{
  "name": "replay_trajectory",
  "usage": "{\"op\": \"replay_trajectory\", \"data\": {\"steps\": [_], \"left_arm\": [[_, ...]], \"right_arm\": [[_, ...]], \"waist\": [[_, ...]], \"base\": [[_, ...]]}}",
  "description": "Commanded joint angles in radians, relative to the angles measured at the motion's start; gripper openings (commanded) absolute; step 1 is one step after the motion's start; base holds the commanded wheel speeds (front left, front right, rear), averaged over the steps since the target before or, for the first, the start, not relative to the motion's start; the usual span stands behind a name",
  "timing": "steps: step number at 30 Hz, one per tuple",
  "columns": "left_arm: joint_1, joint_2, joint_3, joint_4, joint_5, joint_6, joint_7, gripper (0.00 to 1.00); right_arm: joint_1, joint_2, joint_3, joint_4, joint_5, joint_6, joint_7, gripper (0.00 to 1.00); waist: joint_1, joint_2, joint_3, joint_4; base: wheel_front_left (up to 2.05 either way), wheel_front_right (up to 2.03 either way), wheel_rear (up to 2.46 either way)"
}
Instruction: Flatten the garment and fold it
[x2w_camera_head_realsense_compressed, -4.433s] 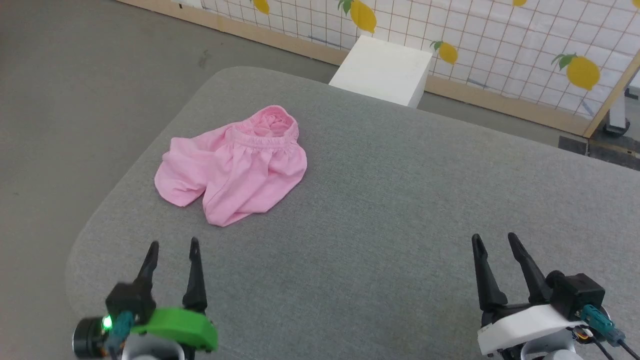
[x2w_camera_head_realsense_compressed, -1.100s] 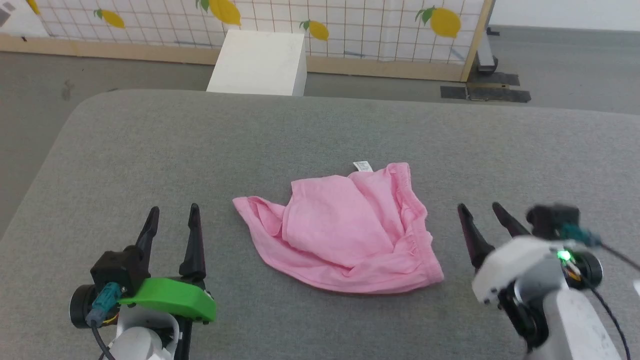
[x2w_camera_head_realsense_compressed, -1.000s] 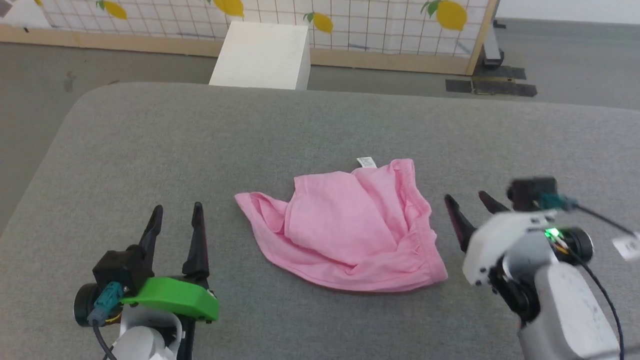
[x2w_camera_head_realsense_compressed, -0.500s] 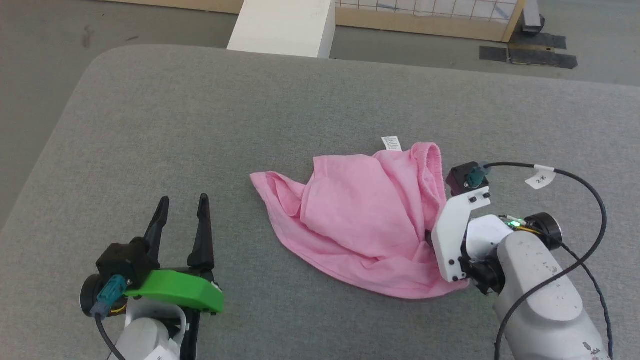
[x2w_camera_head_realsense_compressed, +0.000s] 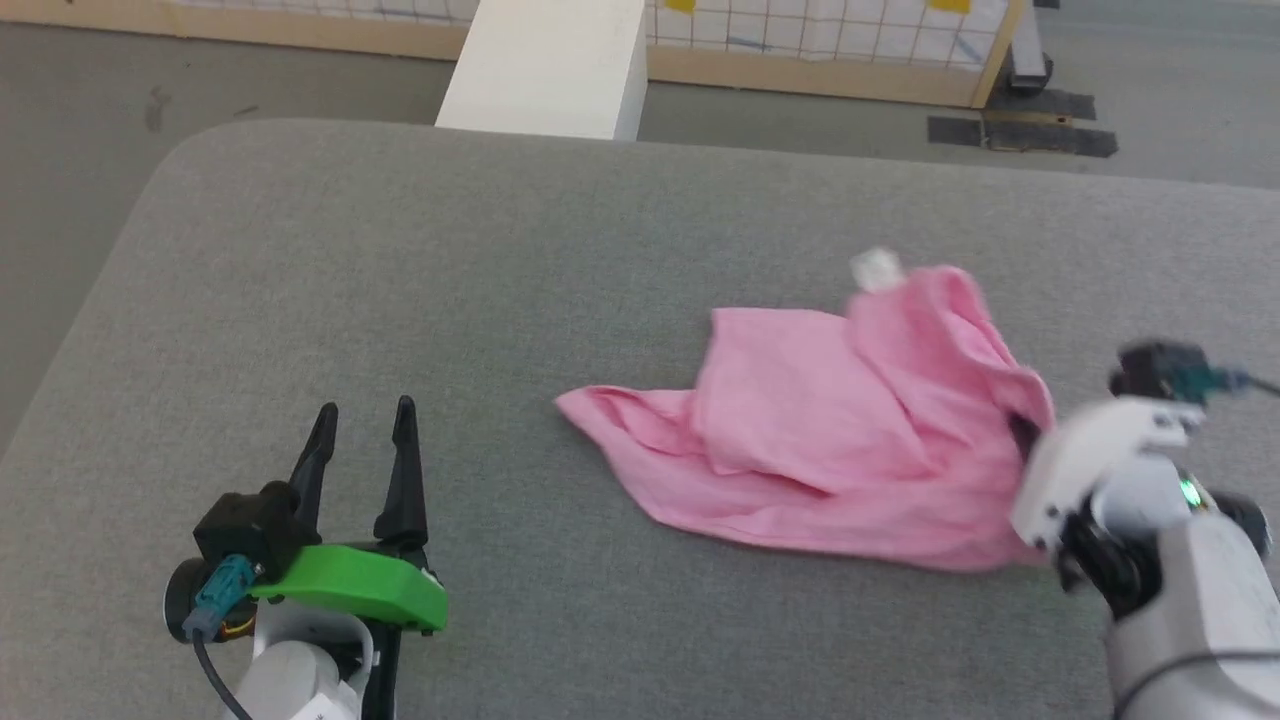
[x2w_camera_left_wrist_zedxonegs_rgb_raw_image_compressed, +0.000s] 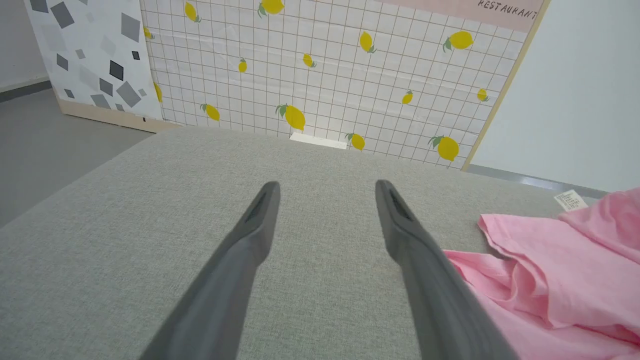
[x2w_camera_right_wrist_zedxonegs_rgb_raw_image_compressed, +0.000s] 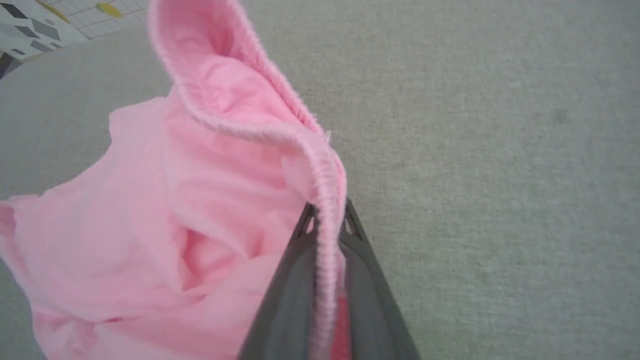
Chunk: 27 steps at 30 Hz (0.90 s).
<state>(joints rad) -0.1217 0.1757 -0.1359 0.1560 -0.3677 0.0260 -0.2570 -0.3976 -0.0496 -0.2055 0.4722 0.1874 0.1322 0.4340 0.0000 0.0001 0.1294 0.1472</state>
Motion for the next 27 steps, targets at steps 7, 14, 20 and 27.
{"op": "replay_trajectory", "data": {"steps": [7, 14, 20, 27], "left_arm": [[0.005, -0.019, -0.004, 0.054, -0.006, -0.012, 0.025, 1.00], [-0.114, -0.014, -0.028, 0.112, -0.048, -0.010, 0.253, 1.00], [-0.280, 0.014, -0.095, 0.192, -0.056, -0.022, 0.573, 1.00], [-0.383, 0.053, -0.152, 0.286, -0.039, -0.011, 0.844, 1.00]], "right_arm": [[0.099, -0.001, -0.059, 0.012, 0.097, -0.002, -0.075, 1.00], [0.148, -0.001, -0.046, -0.033, 0.182, -0.002, -0.254, 1.00], [0.197, -0.001, -0.027, -0.105, 0.203, -0.002, -0.277, 1.00], [0.236, -0.001, -0.017, -0.174, 0.227, -0.002, -0.269, 1.00]], "waist": [[0.0000, -0.0001, -0.035, -0.043], [0.0000, -0.0001, -0.034, -0.116], [0.0000, -0.0001, 0.002, -0.198], [0.0000, -0.0001, 0.043, -0.267]], "base": [[0.00, 0.00, 0.00], [0.00, 0.00, 0.00], [0.00, 0.00, 0.00], [0.00, 0.00, 0.00]]}}
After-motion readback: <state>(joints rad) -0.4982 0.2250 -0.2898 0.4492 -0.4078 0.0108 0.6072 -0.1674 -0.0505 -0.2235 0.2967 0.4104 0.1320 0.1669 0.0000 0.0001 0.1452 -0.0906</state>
